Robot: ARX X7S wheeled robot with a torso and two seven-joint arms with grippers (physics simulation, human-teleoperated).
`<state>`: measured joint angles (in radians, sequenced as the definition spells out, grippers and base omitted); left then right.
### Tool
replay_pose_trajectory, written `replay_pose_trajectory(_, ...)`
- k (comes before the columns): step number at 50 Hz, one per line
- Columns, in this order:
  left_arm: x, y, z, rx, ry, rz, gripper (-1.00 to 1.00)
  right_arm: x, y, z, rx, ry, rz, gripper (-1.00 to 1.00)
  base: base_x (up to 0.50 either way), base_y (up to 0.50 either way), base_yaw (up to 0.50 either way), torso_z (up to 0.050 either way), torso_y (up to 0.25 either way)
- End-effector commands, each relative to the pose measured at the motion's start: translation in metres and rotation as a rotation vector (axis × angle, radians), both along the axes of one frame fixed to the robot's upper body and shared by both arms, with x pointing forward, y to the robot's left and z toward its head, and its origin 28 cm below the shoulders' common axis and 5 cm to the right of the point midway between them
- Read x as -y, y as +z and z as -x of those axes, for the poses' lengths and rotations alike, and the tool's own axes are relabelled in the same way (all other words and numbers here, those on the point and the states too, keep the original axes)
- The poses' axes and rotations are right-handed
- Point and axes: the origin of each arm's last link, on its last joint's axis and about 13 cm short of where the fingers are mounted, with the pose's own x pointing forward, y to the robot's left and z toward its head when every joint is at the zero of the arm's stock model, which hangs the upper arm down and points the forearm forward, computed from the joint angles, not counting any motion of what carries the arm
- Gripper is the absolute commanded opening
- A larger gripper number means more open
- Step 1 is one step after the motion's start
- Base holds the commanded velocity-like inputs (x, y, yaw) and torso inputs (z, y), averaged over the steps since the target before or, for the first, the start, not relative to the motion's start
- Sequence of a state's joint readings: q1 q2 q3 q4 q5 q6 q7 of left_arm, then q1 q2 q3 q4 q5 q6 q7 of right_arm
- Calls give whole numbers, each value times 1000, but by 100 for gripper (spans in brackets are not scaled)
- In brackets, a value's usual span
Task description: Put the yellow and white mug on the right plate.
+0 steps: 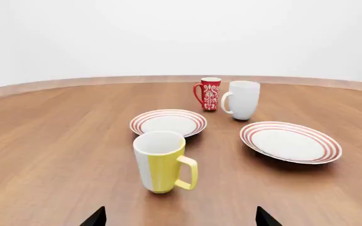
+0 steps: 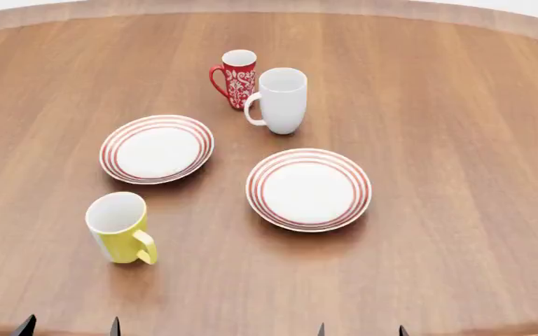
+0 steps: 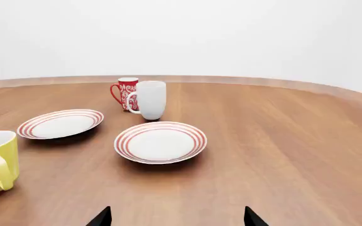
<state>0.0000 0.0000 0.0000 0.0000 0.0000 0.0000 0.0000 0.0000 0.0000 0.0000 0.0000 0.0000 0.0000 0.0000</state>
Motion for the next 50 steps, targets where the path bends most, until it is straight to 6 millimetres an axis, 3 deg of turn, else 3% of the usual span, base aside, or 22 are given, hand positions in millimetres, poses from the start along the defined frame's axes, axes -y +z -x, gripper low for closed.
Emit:
replay_pose_trajectory(1, 0, 0, 0, -1, 1, -2, 100, 0, -1, 0, -9, -7, 2, 100, 0, 0, 0, 0, 0)
replay_pose_trajectory(18, 1, 0, 0, -4, -8, -8, 100, 0, -2, 0, -23, -12, 6, 100, 0, 0, 0, 0, 0)
replay_pose_trajectory(19, 6, 15, 11, 159, -8, -8, 100, -10, 14, 13, -27, -20, 58, 100, 0, 0, 0, 0, 0)
replay_pose_trajectory(20, 1, -1, 0, -10, -9, -11, 100, 0, -2, 0, -22, -11, 7, 100, 0, 0, 0, 0, 0)
replay_pose_trajectory(38, 1, -3, -1, -18, -4, -21, 100, 0, -6, -1, -68, -8, -6, 100, 0, 0, 0, 0, 0)
replay_pose_trajectory(42, 0, 16, 6, 258, 43, -24, 100, 0, 8, 3, 92, 28, -68, 100, 0, 0, 0, 0, 0)
replay_pose_trajectory(46, 2, 42, 18, 590, 41, -130, 100, 3, 29, 9, 387, 7, -126, 100, 0, 0, 0, 0, 0)
replay_pose_trajectory(50, 3, 50, 26, 721, 56, -155, 100, 4, 43, 15, 573, -5, -166, 100, 0, 0, 0, 0, 0)
